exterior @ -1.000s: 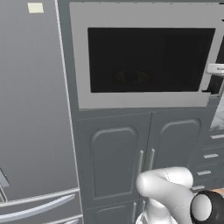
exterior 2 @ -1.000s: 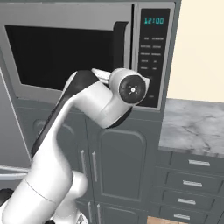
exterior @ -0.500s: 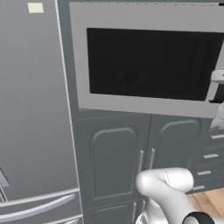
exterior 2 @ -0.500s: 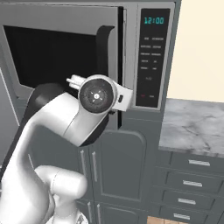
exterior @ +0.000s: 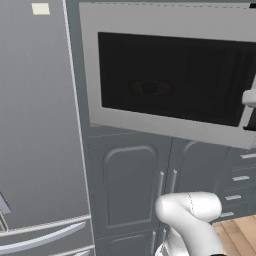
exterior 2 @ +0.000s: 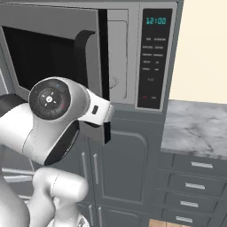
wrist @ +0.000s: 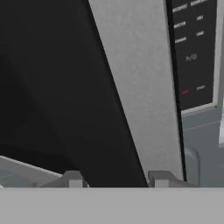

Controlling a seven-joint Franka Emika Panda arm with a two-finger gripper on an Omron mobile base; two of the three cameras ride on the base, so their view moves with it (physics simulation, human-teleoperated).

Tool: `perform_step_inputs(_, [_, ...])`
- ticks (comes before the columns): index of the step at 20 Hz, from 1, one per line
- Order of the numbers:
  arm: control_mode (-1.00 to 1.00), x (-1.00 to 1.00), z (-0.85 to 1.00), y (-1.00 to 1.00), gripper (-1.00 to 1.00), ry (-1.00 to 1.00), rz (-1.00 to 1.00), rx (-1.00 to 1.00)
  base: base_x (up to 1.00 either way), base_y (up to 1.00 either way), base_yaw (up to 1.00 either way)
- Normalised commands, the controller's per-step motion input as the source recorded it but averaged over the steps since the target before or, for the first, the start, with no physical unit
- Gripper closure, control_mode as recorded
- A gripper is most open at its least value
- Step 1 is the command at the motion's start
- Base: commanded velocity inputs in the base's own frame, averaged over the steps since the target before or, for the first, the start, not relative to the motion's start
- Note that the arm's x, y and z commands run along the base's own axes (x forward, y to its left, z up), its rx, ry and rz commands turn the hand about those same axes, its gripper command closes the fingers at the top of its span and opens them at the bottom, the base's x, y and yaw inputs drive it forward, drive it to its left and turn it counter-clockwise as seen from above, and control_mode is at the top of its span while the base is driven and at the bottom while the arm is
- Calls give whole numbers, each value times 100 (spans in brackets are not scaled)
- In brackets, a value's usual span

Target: Retrieve the reheated potato from the microwave, then place the potato, cheese, and condiment on the cutting board.

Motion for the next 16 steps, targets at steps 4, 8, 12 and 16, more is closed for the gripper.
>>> perform_step_inputs(4, [-100,-72,5,20,100,9,-1,1,0,0,0])
perform_step_inputs(8, [-100,-27,0,8,-100,0,-5,1,0,0,0])
perform_step_inputs(12, [-100,-58,3,-33,-100,0,-12,14,0,0,0])
perform_step_inputs(16, [-100,-55,14,-41,-100,2,-12,26,0,0,0])
